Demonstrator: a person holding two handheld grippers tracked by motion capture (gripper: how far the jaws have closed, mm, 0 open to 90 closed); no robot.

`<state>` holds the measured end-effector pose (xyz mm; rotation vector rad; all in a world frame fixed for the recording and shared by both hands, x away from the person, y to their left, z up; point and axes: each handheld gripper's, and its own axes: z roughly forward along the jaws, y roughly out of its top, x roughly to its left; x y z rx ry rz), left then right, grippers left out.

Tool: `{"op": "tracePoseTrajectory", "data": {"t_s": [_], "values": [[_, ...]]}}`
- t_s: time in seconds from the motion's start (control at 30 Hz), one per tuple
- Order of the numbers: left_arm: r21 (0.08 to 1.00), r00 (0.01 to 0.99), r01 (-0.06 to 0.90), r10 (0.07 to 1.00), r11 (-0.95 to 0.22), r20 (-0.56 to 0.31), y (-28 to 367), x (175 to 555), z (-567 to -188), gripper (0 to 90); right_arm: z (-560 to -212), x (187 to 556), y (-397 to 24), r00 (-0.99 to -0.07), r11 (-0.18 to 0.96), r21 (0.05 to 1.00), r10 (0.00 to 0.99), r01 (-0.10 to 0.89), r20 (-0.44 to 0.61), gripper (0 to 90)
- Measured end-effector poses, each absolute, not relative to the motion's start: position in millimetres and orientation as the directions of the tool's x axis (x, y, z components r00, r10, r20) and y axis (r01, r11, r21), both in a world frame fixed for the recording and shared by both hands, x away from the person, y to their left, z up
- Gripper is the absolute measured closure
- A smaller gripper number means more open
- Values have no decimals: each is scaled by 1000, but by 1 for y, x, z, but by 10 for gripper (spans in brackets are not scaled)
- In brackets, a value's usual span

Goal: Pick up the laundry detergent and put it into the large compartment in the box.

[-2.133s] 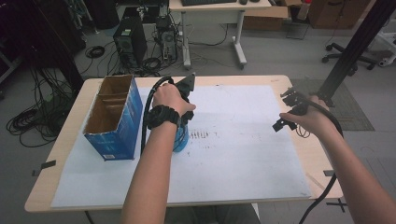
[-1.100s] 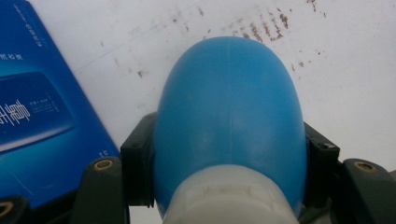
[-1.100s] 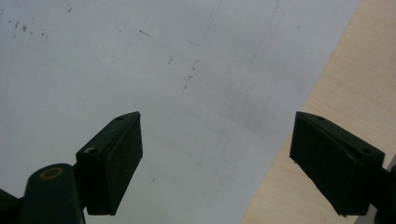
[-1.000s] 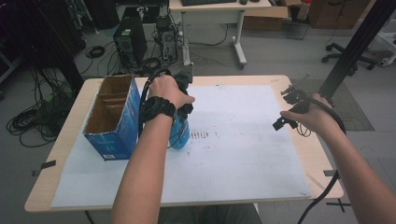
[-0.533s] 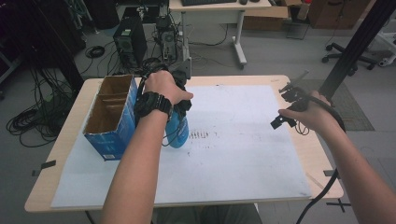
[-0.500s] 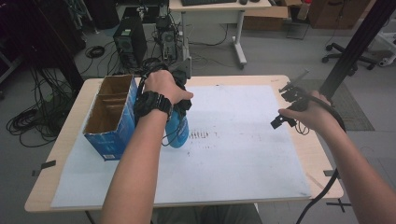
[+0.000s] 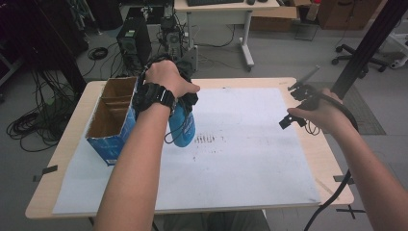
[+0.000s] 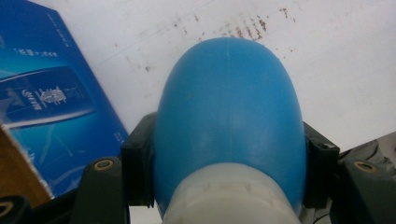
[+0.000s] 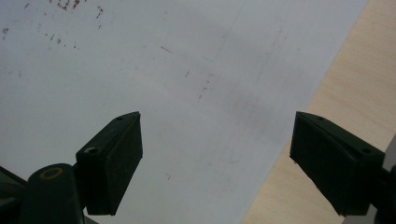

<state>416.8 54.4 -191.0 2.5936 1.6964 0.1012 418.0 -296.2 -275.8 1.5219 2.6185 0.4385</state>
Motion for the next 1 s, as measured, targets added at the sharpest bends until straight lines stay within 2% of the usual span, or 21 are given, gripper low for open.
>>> {"op": "tracePoseTrajectory", "data": {"t_s": [1.0], "values": [[77,413,906,909,-416,52,44,418,-134,377,-271,420,-302,-500,456,295,861,840,90,174]]}}
